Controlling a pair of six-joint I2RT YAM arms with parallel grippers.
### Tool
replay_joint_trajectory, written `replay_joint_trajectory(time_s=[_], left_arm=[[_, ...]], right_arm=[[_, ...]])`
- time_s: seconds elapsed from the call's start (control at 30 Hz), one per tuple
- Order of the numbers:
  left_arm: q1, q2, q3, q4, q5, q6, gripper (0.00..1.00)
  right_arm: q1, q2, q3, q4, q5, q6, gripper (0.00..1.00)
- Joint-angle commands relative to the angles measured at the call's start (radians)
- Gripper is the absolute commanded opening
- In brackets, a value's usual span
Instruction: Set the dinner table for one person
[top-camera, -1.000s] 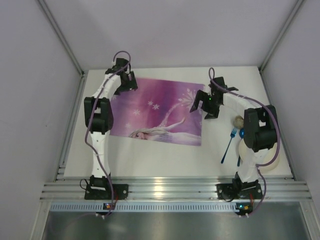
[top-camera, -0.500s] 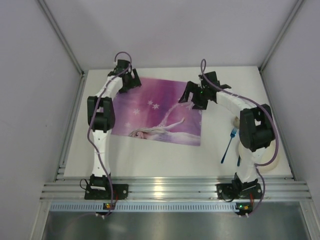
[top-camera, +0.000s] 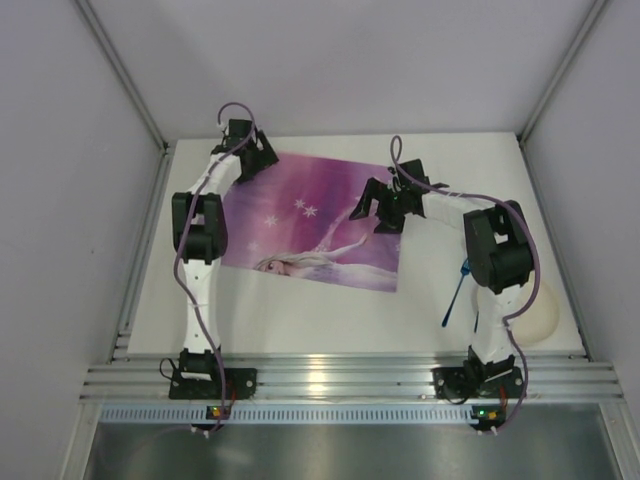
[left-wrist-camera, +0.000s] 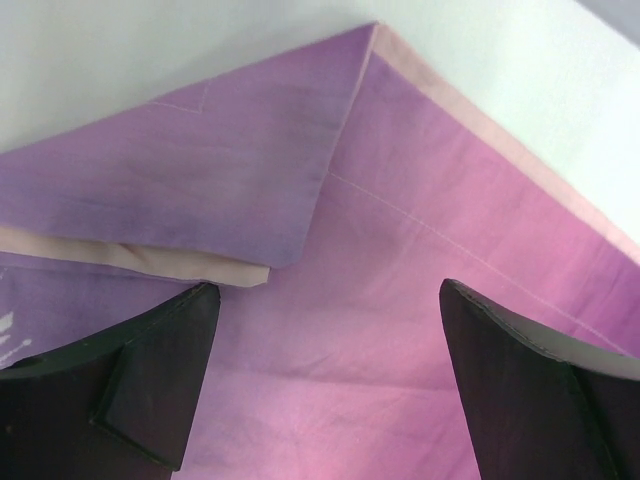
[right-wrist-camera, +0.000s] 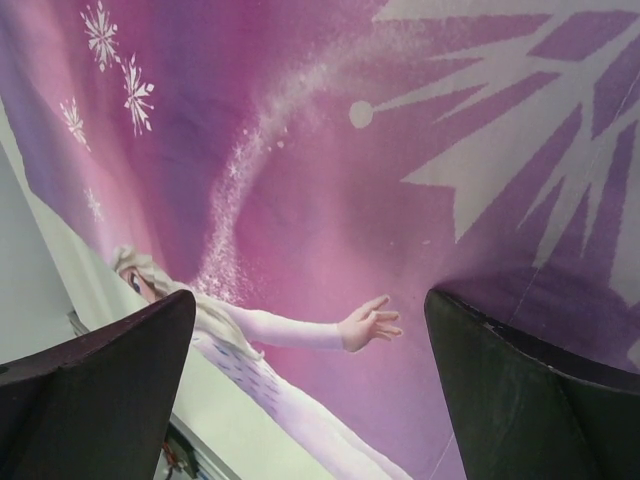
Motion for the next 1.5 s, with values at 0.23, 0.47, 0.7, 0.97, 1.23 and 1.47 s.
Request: replay_joint_trajectory(time_s=[0.23, 0.47, 0.7, 0.97, 1.23, 1.47], left_arm=[[0.132, 0.045, 0.035, 0.187, -0.189, -0.141, 0.99], [0.212, -0.046, 0.043, 0.300, -0.198, -0.234, 0.99], [0.226, -0.202, -0.174, 0.369, -0.143, -0.231, 0.99], [0.215, -0.319, -0.389, 0.229, -0.002, -0.149, 0.99], [0.144, -0.481, -0.657, 0.205, -0.005, -0.087, 0.99], [0.091, -0.599, -0.770, 0.132, 0.000, -0.093, 0.99]], right_arm=[[-0.020, 0.038, -0.037, -0.070, 0.016, -0.069, 1.00], [-0.024, 0.019, -0.007, -0.101, 0.022, -0.101, 1.00], [-0.026, -0.051, 0.032, -0.115, 0.030, -0.112, 1.00], [-0.024, -0.152, 0.000, -0.125, 0.025, -0.121, 1.00], [-0.021, -0.176, -0.083, -0.098, -0.014, -0.131, 1.00], [0.014, -0.107, -0.140, -0.003, -0.108, -0.097, 1.00]])
